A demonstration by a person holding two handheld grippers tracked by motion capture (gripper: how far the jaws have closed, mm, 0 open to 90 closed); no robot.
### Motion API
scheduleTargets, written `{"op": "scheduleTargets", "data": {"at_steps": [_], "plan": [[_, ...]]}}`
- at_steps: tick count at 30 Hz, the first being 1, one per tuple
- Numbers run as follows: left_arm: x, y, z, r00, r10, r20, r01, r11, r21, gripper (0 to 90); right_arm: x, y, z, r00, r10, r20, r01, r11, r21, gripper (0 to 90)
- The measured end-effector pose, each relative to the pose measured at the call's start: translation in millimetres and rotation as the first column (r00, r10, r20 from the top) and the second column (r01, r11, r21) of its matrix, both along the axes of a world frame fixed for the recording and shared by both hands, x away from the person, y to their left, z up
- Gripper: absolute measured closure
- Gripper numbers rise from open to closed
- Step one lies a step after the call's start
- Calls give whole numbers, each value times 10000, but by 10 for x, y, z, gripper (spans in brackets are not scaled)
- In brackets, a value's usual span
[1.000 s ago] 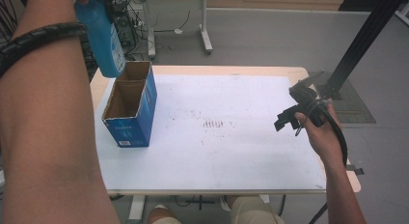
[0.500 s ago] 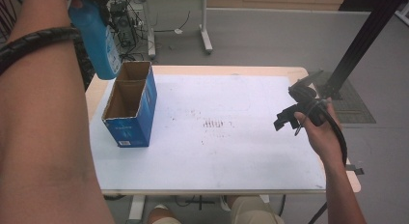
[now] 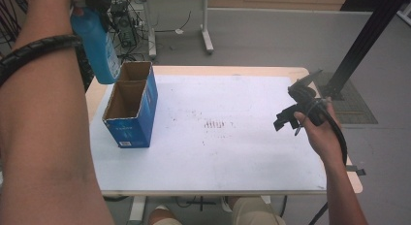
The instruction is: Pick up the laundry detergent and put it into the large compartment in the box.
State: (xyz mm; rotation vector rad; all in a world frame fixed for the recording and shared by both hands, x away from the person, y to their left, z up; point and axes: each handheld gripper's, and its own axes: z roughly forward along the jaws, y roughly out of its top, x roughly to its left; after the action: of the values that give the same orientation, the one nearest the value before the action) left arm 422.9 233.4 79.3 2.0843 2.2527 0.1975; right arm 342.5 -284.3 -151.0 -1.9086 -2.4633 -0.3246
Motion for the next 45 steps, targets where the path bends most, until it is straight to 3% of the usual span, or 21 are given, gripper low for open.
{"op": "scheduleTargets", "data": {"at_steps": [24, 39, 45], "plan": [[212, 6, -656, 9974, -479, -538, 466, 9986, -255, 375, 0, -14, -39, 9999, -45, -103, 44, 10000, -82, 82], [239, 70, -1047, 9953, -634, -729, 609, 9975, -364, 375, 4, 1, -58, 9998, -104, -169, 102, 9999, -123, 82], [238, 39, -1215, 9940, -765, -782, 751, 9970, -210, 375, 10, 33, -67, 9998, -15, -182, 12, 9999, -160, 82]]}}
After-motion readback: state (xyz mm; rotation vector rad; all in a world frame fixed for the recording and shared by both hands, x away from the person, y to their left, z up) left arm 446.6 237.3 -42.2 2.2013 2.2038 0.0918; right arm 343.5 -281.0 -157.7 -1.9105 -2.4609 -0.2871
